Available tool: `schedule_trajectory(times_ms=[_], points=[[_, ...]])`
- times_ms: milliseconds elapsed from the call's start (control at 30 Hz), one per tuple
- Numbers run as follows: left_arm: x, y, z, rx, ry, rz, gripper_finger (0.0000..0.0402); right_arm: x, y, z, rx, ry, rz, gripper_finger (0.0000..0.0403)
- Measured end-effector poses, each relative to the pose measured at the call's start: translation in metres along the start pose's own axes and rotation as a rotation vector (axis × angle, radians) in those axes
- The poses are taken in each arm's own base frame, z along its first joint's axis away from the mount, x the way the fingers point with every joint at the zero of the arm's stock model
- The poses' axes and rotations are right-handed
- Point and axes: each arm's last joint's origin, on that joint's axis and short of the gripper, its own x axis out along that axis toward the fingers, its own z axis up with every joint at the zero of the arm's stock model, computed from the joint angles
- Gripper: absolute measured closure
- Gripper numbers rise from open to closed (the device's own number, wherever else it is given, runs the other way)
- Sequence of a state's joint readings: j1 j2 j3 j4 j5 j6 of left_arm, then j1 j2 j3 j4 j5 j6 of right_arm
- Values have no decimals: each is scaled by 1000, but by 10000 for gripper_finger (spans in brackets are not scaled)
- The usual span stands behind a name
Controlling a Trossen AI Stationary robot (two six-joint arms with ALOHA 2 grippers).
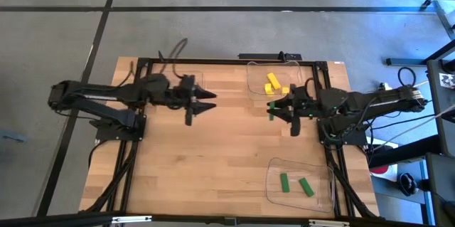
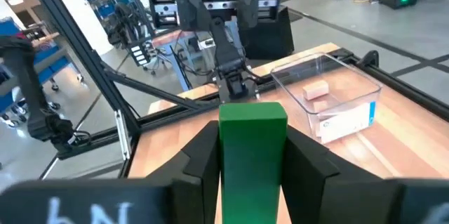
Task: Sort & place blocks by color
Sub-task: Put the green block into the bottom transparent bin
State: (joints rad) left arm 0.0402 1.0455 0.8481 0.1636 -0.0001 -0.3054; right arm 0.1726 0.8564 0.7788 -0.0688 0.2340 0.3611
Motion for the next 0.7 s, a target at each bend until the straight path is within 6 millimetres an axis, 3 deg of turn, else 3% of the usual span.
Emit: schedule_trajectory(times_ms=[333, 500, 700], points=[[-48, -6, -24, -42, -270, 45, 216, -12, -1, 6, 10, -38, 14, 293], [-52, -6, -24, -40, -277, 56, 215, -12, 0, 6, 15, -37, 22, 293], [-52, -6, -24, -40, -278, 64, 215, -10, 10, 7, 178, 105, 239, 293]])
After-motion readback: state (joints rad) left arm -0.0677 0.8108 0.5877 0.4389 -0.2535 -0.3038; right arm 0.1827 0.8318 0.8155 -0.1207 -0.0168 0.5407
